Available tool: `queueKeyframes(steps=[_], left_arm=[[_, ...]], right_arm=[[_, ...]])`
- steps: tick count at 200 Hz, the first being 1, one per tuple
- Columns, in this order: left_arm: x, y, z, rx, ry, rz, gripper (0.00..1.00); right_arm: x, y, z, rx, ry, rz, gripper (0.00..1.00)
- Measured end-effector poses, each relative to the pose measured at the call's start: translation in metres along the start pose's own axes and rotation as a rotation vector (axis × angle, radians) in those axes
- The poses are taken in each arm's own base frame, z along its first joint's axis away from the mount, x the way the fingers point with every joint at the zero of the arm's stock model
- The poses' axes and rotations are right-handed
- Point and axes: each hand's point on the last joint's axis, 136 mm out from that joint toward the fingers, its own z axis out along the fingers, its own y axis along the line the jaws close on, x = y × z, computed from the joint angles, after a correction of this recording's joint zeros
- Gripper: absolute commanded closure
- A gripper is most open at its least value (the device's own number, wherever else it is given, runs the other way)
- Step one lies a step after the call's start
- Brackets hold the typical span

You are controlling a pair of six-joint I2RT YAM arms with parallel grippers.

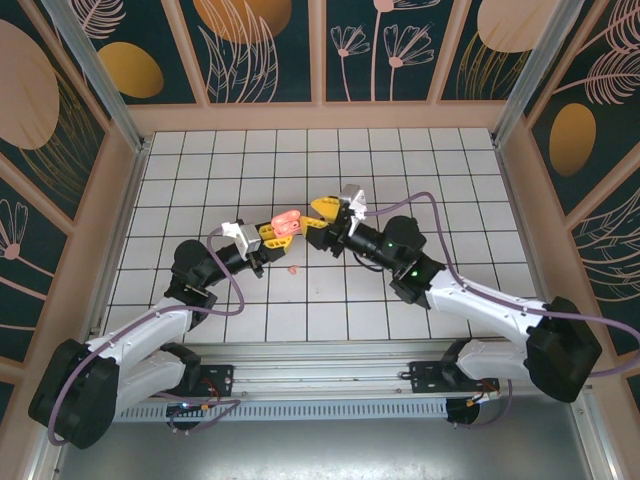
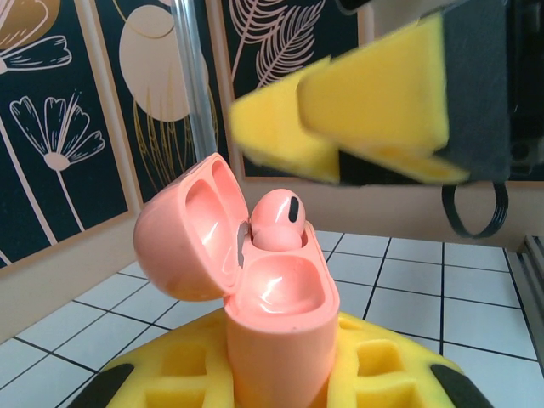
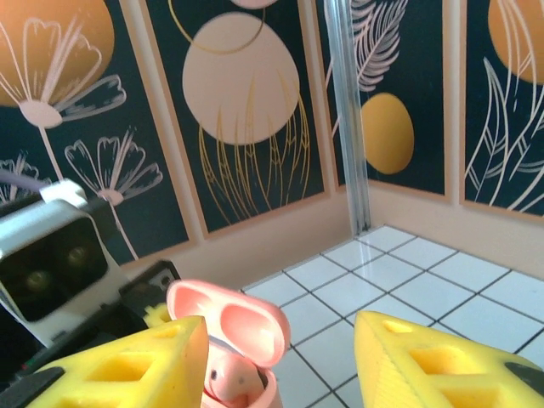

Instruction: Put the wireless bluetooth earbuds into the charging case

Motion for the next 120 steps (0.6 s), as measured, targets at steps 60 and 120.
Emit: queueKeyframes(steps=[60,120], left_arm=[[0.0,0.002,0.001,-0.008,0.0,-0.02,0.91],[0.015,0.037,-0.006,-0.189,0.01,-0.157,0.91]], right_arm=[[-0.006,0.001,-0.001,0.005,0.024,0.046,0.5],[-0.003,-0.024,0.017,0.171,0.201,0.237,0.54]])
